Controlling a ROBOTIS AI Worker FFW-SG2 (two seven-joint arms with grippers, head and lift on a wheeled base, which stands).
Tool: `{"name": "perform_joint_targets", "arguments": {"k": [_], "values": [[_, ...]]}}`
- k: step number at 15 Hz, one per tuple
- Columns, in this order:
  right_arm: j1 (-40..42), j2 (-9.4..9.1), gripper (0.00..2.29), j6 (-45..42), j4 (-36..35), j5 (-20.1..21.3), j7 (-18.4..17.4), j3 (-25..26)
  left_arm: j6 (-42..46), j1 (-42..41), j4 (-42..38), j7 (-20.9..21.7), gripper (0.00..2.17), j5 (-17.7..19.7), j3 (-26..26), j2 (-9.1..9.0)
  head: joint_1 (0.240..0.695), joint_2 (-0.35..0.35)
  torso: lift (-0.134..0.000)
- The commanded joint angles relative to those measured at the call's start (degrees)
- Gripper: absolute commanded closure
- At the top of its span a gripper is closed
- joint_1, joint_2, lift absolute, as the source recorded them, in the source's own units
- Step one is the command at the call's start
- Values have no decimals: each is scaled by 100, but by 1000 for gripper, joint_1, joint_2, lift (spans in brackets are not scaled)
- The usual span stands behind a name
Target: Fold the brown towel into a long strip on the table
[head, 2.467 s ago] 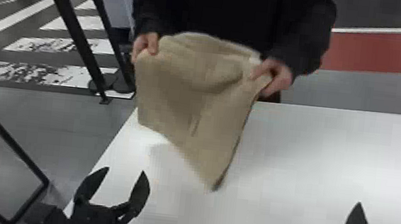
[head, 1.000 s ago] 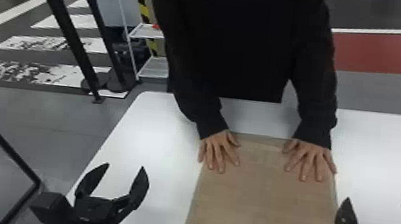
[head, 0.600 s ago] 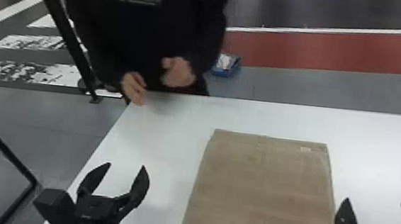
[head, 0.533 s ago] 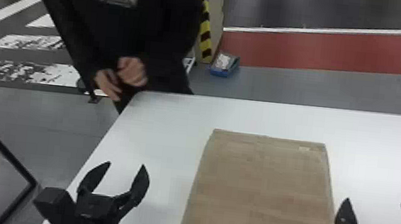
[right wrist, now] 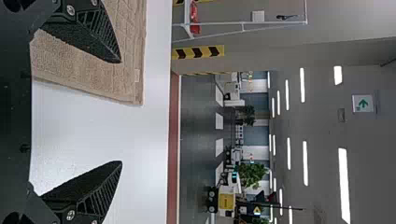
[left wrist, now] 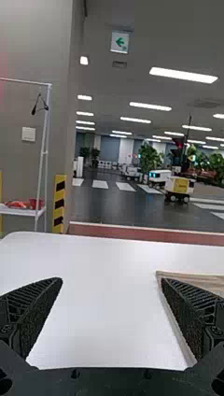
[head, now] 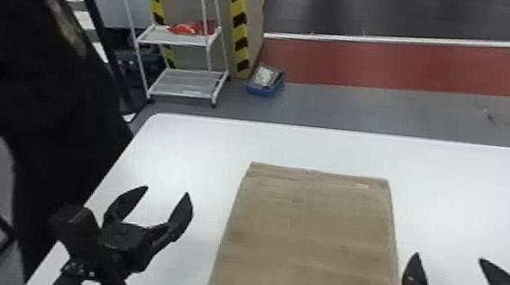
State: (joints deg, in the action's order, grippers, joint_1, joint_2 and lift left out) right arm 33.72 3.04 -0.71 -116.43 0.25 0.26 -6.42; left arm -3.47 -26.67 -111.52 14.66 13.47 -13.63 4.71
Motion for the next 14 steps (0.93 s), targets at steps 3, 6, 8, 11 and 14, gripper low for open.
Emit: {"name": "perform_joint_targets", "arguments": {"k": [3,6,8,11,14], "values": [[-226,-14,113,50,296,1,-8,-52,-827,645,25,134,144,-353,133,12,695,184,-121],[-278,-14,113,50,384,1,-8,-61,-1319,1216,262,283,144,-793,511,21,695,160,-121],[-287,-23,113,50,411,19,-8,-70,-1389,1638,640,406,144,-907,757,38,695,137,-121],[-401,-32,113,208,490,71,-8,-193,-1389,2350,1475,854,144,-1057,810,30,695,88,-121],[-428,-41,113,278,499,98,-17,-202,-1389,2983,2371,1109,144,-1074,810,38,695,82,-121]]}}
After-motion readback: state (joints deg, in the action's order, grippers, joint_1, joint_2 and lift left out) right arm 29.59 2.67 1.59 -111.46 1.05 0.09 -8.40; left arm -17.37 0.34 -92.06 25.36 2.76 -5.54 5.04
